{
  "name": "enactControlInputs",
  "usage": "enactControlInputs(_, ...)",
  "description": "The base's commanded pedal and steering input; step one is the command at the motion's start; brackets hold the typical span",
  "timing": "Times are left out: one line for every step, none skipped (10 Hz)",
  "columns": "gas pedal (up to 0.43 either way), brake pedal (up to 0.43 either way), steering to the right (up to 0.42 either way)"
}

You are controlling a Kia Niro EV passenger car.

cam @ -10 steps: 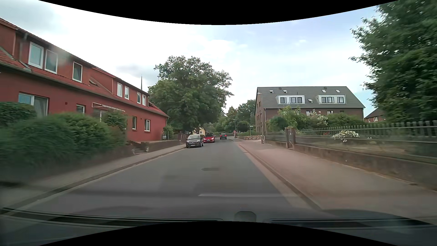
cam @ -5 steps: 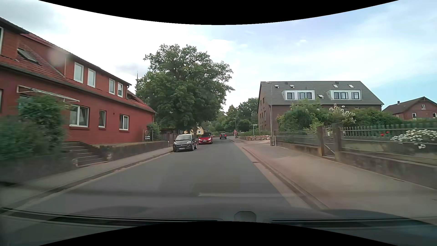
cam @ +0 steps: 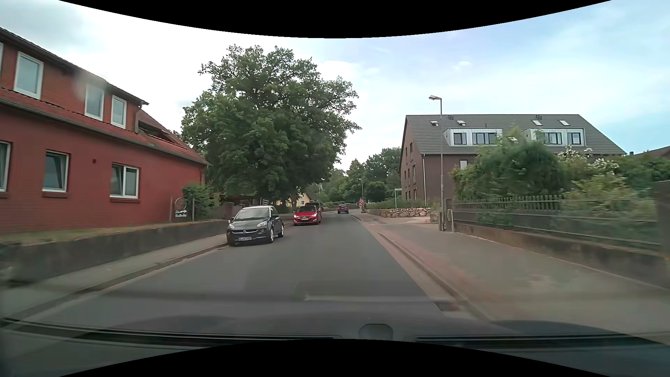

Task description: Follow the waypoints while adhering to traffic rules and regulations

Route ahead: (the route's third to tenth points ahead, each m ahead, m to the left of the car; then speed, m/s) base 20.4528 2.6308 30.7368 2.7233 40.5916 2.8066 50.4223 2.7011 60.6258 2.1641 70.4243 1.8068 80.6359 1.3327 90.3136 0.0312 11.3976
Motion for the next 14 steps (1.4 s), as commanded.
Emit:
enactControlInputs(0.177, 0.000, -0.003)
enactControlInputs(0.169, 0.000, -0.003)
enactControlInputs(0.150, 0.000, -0.003)
enactControlInputs(0.150, 0.000, -0.004)
enactControlInputs(0.138, 0.000, -0.005)
enactControlInputs(0.118, 0.000, -0.006)
enactControlInputs(0.079, 0.000, -0.006)
enactControlInputs(0.079, 0.000, -0.008)
enactControlInputs(0.079, 0.000, -0.009)
enactControlInputs(0.079, 0.000, -0.008)
enactControlInputs(0.079, 0.000, -0.008)
enactControlInputs(0.087, 0.000, -0.008)
enactControlInputs(0.087, 0.000, -0.009)
enactControlInputs(0.087, 0.000, -0.010)
